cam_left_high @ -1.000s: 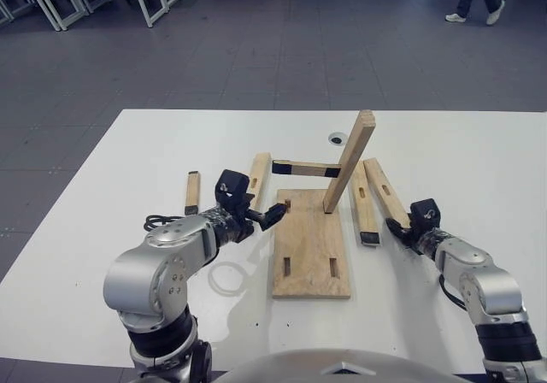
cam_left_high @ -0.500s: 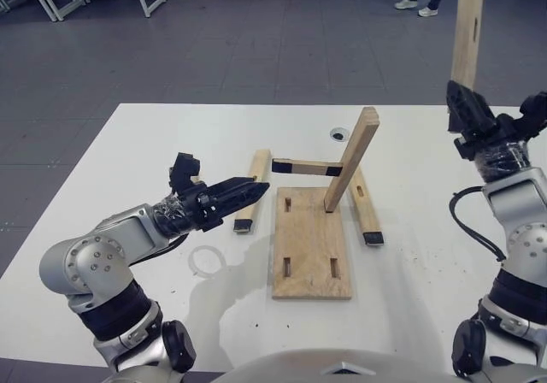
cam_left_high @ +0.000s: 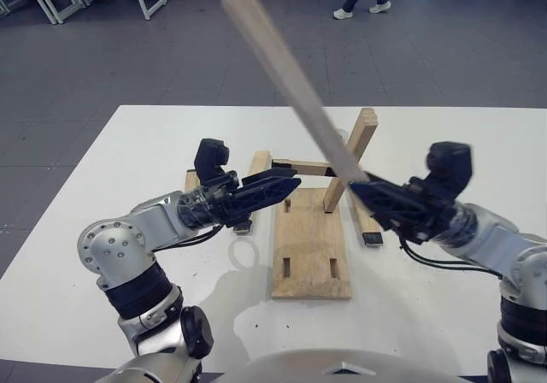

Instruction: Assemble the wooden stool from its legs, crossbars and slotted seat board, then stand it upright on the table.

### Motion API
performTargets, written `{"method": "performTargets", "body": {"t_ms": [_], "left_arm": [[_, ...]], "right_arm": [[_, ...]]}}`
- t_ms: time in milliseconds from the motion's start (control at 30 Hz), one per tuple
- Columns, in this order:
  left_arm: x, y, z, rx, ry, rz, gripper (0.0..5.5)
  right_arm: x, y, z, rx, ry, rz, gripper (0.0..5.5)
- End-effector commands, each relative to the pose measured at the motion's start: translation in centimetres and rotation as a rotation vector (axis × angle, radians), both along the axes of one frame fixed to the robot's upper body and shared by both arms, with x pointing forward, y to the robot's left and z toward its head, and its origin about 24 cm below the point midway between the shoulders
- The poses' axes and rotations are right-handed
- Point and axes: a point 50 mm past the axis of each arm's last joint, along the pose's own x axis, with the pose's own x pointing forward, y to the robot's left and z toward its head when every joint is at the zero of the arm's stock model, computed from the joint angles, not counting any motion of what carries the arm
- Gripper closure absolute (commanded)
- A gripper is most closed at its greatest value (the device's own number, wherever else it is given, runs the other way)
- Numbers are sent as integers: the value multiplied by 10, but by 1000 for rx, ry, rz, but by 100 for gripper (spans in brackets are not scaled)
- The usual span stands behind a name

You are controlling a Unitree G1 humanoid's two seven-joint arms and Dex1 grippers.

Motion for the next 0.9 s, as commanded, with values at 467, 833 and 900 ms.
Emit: {"method": "performTargets", "body": {"t_ms": [467, 833, 900], "left_arm": [[5, -9, 5, -63, 45, -89, 224], [10, -7, 6, -94, 78, -35, 322], [10, -6, 4, -100, 87, -24, 329]], "right_arm": [[2, 17, -28, -176, -53, 168, 346], [9, 13, -31, -231, -32, 132, 292], [9, 10, -29, -236, -38, 130, 256]]}}
